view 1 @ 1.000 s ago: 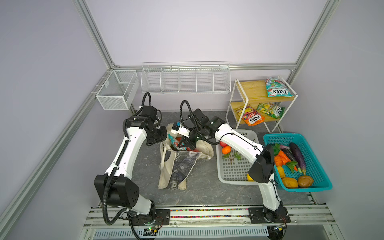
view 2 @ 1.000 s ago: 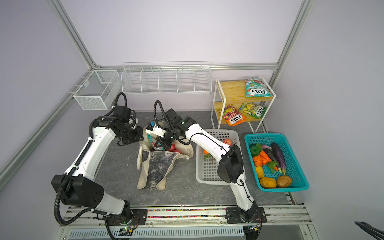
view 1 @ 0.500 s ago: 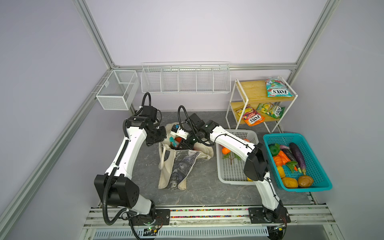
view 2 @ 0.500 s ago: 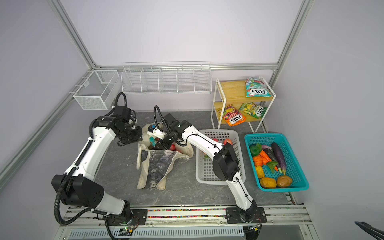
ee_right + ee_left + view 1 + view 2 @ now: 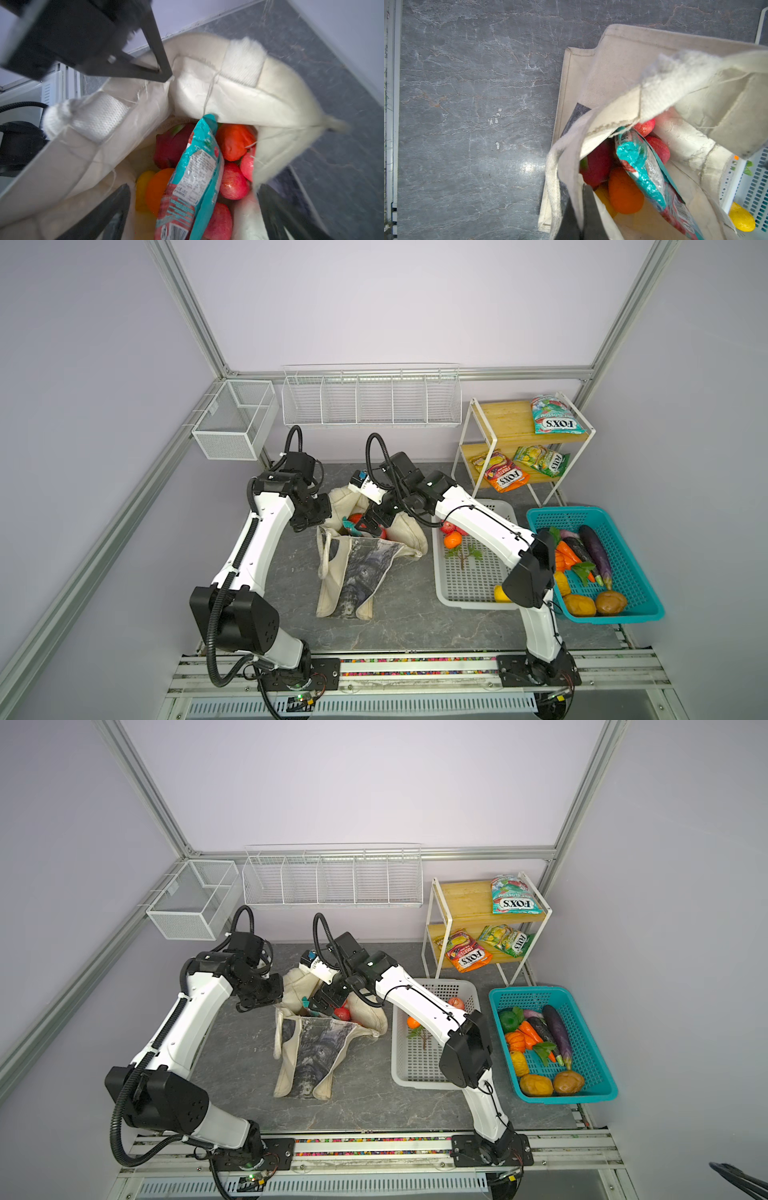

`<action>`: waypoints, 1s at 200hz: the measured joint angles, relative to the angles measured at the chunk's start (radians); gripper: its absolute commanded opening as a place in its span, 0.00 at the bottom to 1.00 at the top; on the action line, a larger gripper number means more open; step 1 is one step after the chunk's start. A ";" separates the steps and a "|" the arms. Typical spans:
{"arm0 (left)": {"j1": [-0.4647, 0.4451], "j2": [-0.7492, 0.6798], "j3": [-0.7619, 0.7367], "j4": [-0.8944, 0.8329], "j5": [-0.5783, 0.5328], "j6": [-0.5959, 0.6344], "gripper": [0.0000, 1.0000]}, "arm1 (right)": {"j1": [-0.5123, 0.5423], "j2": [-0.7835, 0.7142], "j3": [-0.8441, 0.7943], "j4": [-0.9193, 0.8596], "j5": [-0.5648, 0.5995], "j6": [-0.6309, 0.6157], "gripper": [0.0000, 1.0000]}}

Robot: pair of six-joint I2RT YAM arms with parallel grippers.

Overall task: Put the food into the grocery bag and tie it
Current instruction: 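Raise the open right gripper up out of the tote, then move the right gripper to the tote rim nearest the basket and grasp it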

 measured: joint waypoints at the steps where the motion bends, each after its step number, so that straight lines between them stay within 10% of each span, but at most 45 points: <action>1: 0.000 0.001 0.000 0.000 -0.001 0.000 0.00 | 0.000 -0.003 0.000 0.001 0.003 0.006 0.88; 76: 0.010 0.011 0.011 -0.010 -0.049 0.008 0.00 | -0.087 -0.095 0.117 -0.028 0.230 0.368 0.88; 200: 0.040 0.042 0.013 -0.015 -0.085 0.011 0.00 | -0.148 -0.316 -0.575 -0.060 0.252 1.256 0.95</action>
